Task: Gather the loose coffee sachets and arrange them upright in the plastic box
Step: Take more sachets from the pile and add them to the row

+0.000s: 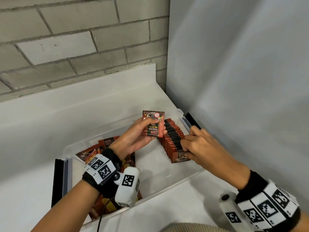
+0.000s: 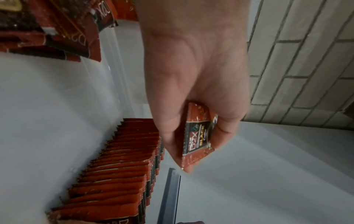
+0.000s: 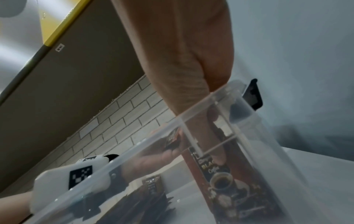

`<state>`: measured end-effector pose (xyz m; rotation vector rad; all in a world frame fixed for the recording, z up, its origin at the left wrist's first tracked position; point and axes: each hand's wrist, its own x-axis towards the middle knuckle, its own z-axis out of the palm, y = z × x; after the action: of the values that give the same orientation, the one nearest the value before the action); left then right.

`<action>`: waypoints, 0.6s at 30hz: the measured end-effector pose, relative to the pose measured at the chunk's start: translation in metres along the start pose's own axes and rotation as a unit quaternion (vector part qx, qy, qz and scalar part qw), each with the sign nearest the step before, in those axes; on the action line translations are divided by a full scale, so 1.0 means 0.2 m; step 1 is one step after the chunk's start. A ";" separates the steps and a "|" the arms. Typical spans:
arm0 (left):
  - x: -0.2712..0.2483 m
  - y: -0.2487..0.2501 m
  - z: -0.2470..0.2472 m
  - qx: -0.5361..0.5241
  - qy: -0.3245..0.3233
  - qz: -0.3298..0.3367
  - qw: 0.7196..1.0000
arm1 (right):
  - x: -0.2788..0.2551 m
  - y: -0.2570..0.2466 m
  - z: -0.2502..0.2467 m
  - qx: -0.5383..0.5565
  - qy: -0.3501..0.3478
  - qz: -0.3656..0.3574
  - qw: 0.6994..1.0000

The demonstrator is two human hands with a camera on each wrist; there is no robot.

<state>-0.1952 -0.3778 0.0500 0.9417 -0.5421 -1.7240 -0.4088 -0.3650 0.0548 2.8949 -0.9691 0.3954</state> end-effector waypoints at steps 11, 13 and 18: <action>0.00 0.00 0.00 -0.006 0.003 -0.013 1.000 | 0.02 -0.02 0.01 -0.033 -0.025 0.006 0.999; 0.00 0.00 -0.01 -0.014 0.002 -0.016 1.000 | 0.02 -0.02 0.01 -0.027 -0.022 0.010 0.999; 0.01 -0.01 -0.02 -0.017 -0.010 -0.016 1.000 | 0.02 -0.01 0.02 -0.011 -0.017 0.014 1.000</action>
<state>-0.1936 -0.3784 0.0447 0.9146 -0.5125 -1.7684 -0.4037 -0.3655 0.0523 2.8814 -1.0144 0.3354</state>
